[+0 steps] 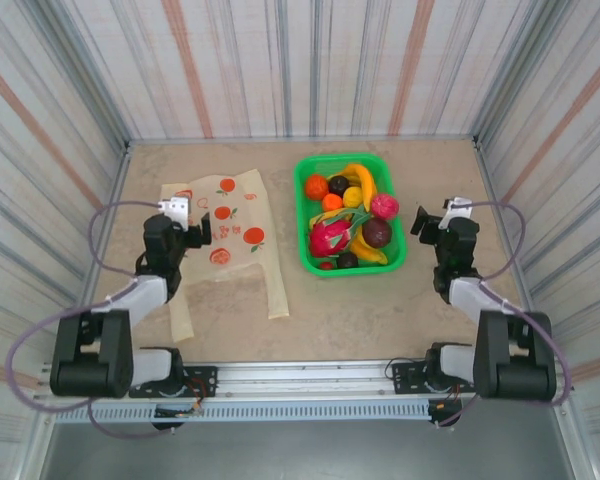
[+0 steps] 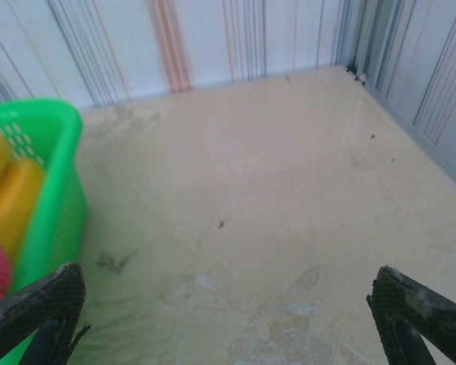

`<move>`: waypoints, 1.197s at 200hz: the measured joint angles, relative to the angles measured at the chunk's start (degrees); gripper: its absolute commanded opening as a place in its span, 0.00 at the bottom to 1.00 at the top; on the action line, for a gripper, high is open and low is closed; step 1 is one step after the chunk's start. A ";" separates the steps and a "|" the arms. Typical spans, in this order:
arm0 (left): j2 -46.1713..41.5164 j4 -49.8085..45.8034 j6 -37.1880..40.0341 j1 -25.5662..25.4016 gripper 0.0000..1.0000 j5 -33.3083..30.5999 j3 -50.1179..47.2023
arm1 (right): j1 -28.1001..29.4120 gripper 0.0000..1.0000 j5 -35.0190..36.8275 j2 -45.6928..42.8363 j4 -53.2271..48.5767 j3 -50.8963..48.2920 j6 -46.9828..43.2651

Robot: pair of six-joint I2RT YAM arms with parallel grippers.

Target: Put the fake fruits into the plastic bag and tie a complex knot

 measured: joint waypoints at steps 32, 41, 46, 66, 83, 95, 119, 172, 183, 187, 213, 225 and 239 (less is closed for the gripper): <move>-8.00 -15.82 1.38 -2.19 0.99 -1.29 11.50 | 1.73 0.99 -1.07 -8.90 -12.09 6.71 3.13; -9.99 -19.93 1.81 -2.54 0.99 -1.29 13.86 | 2.47 0.99 -1.86 -10.05 -15.26 8.98 4.04; -11.15 -22.34 2.03 -2.56 0.99 -1.22 15.10 | 2.91 0.99 -2.51 -10.40 -17.11 10.43 4.72; -14.45 -32.13 3.63 -2.91 0.96 0.33 19.32 | 4.52 0.99 -5.42 -10.54 -24.22 16.17 6.71; -15.72 -40.61 6.14 -3.19 0.92 2.27 22.27 | 6.56 0.99 -8.07 -10.47 -29.49 20.55 7.98; -16.02 -45.57 8.28 -4.13 0.88 3.17 23.61 | 8.85 0.99 -9.62 -10.05 -32.65 23.37 8.39; -16.00 -54.38 13.92 -8.00 0.84 4.68 24.48 | 13.92 0.99 -11.06 -8.41 -37.48 27.91 8.85; -11.06 -67.36 24.06 -17.00 0.81 7.58 24.46 | 19.52 0.99 -10.91 -6.16 -42.01 30.84 9.07; -9.42 -68.30 24.57 -18.12 0.81 7.61 24.44 | 19.96 0.99 -10.60 -6.03 -42.36 31.01 9.09; -8.66 -68.41 24.65 -18.51 0.81 7.52 24.44 | 20.13 0.99 -10.58 -6.03 -42.42 31.06 9.09; -3.43 -68.70 25.03 -20.61 0.77 6.27 24.33 | 20.70 0.99 -10.16 -6.03 -42.45 31.15 9.09; -0.48 -68.70 25.05 -21.22 0.74 5.60 24.33 | 20.87 0.99 -9.94 -6.03 -42.51 31.15 9.09; 3.10 -68.76 25.00 -21.59 0.71 4.44 24.33 | 20.92 0.99 -9.64 -6.01 -42.66 31.15 9.09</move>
